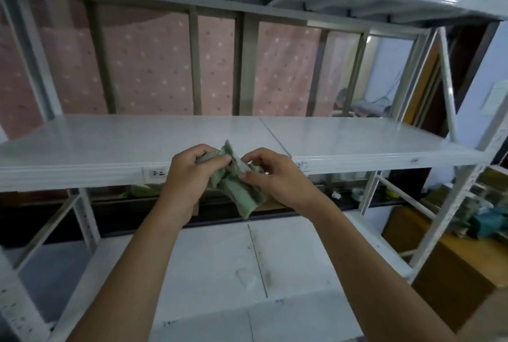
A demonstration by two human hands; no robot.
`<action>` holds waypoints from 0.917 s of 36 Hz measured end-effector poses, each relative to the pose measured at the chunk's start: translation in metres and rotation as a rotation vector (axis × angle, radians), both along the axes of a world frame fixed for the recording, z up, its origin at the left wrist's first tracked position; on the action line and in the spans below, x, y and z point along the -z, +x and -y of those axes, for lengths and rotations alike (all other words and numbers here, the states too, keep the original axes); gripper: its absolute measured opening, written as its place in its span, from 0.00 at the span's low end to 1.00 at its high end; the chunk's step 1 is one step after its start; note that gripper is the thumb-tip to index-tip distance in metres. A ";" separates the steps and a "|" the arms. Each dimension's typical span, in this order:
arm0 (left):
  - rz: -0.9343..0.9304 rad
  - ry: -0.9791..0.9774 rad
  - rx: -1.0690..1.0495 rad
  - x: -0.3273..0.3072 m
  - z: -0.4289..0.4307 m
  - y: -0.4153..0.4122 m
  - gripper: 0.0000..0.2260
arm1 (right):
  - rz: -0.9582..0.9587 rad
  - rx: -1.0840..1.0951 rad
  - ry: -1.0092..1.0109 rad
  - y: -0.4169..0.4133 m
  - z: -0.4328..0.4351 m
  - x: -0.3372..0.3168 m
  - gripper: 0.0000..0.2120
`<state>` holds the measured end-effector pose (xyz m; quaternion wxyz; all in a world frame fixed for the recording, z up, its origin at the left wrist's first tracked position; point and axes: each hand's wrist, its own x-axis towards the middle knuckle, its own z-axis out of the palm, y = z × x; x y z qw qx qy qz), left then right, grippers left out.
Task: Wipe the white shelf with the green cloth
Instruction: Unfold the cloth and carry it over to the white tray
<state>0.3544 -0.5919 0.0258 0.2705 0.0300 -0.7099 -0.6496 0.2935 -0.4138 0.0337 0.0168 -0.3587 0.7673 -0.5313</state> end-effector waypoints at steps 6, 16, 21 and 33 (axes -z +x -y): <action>0.068 0.086 0.058 -0.009 -0.050 -0.012 0.09 | 0.040 0.041 -0.087 -0.010 -0.053 -0.009 0.04; -0.156 -0.174 -0.050 -0.037 -0.099 -0.053 0.06 | 0.439 -0.161 -0.237 -0.045 -0.106 0.008 0.24; -0.132 0.136 -0.029 -0.042 -0.100 -0.085 0.05 | 0.571 -0.279 -0.410 -0.075 -0.116 0.016 0.29; -0.009 0.606 0.116 -0.037 -0.123 -0.168 0.05 | 0.226 0.166 -0.416 -0.152 -0.114 -0.016 0.16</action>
